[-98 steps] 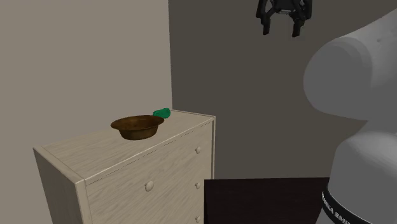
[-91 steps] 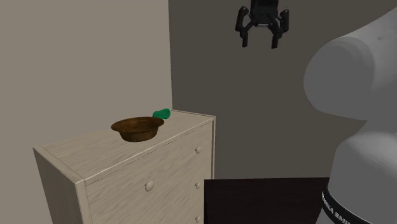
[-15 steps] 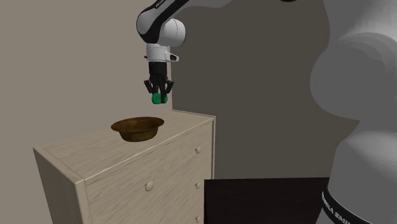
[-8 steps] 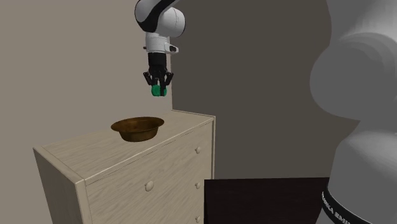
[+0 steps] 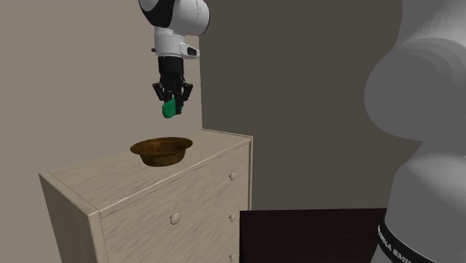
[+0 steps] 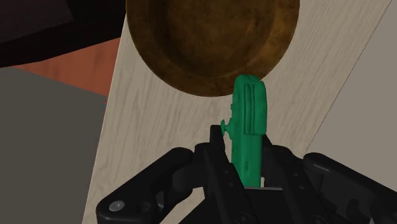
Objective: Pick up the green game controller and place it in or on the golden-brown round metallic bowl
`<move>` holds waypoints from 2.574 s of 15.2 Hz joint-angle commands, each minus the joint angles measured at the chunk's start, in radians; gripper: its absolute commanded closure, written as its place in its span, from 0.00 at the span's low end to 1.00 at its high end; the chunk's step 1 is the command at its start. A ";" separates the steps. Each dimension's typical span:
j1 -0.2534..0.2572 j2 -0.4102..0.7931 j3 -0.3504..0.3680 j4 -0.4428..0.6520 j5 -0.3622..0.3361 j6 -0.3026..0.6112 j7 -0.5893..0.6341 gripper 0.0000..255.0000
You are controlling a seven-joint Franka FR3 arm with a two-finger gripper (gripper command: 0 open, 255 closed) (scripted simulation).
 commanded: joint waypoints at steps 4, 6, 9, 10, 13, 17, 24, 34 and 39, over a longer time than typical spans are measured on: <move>0.014 -0.126 0.052 -0.146 0.079 0.047 0.051 1.00; 0.027 -0.164 0.072 -0.187 0.106 0.060 0.075 1.00; 0.038 -0.169 0.080 -0.221 0.107 0.090 0.095 1.00; 0.039 -0.162 0.079 -0.229 0.101 0.102 0.100 1.00; 0.044 -0.139 0.076 -0.250 0.080 0.139 0.115 1.00; 0.052 -0.106 0.069 -0.274 0.048 0.186 0.137 1.00; 0.058 -0.084 0.063 -0.288 0.027 0.215 0.151 1.00; 0.051 -0.107 0.070 -0.275 0.049 0.186 0.136 0.00; 0.037 -0.164 0.081 -0.231 0.103 0.102 0.099 0.00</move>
